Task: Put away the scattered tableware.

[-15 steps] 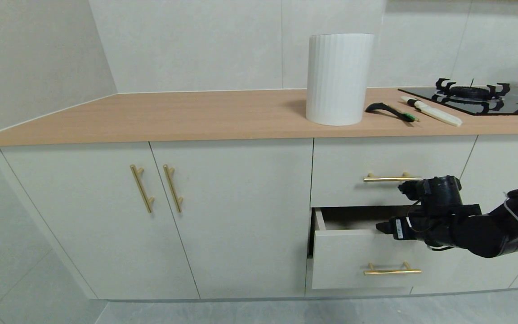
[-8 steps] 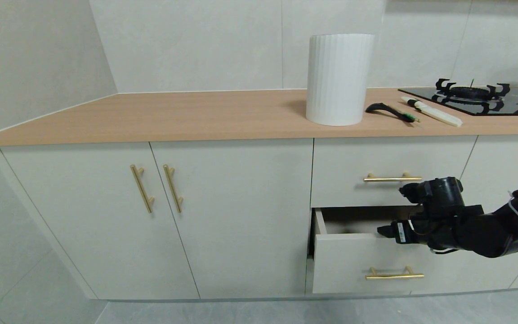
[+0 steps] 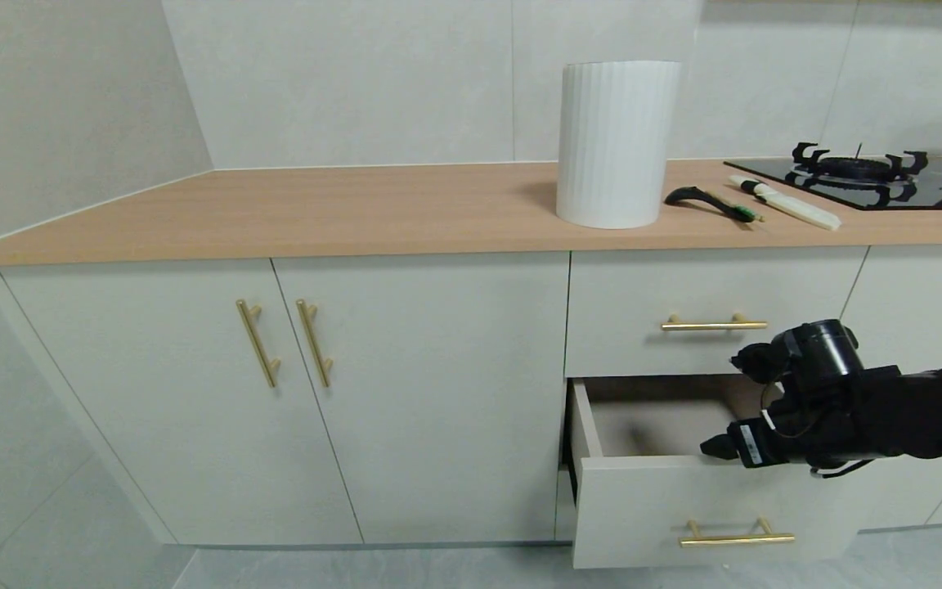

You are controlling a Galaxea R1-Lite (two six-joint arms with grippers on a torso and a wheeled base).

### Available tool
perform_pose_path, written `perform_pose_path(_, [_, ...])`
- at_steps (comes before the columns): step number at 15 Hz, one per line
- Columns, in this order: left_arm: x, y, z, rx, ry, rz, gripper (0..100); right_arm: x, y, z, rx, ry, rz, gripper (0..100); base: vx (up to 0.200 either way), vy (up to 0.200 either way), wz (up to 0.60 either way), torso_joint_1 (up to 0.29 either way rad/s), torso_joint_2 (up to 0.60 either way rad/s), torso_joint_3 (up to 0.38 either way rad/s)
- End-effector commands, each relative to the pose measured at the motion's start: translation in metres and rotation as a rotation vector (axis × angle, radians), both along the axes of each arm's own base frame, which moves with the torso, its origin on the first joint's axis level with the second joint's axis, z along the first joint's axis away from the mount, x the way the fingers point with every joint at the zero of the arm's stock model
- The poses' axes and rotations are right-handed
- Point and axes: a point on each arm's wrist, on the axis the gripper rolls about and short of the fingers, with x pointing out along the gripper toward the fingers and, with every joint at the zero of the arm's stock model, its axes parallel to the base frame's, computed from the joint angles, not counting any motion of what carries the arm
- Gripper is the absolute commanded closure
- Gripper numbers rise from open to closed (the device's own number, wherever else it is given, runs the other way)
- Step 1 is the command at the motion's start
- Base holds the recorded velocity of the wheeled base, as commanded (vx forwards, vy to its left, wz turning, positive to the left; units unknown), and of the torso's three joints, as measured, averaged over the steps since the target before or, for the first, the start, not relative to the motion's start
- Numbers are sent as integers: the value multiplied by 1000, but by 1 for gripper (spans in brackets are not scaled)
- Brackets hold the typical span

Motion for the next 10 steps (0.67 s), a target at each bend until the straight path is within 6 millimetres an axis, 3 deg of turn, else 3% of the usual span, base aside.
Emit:
perform_pose_path(1, [0, 0, 0, 0, 0, 0, 0, -9, -1, 13, -14, 2, 33, 0, 0, 0, 0, 0, 0, 0])
perform_pose_path(10, [0, 0, 0, 0, 0, 0, 0, -39, 1, 19, -94, 198, 145, 0, 0, 0, 0, 0, 0, 0])
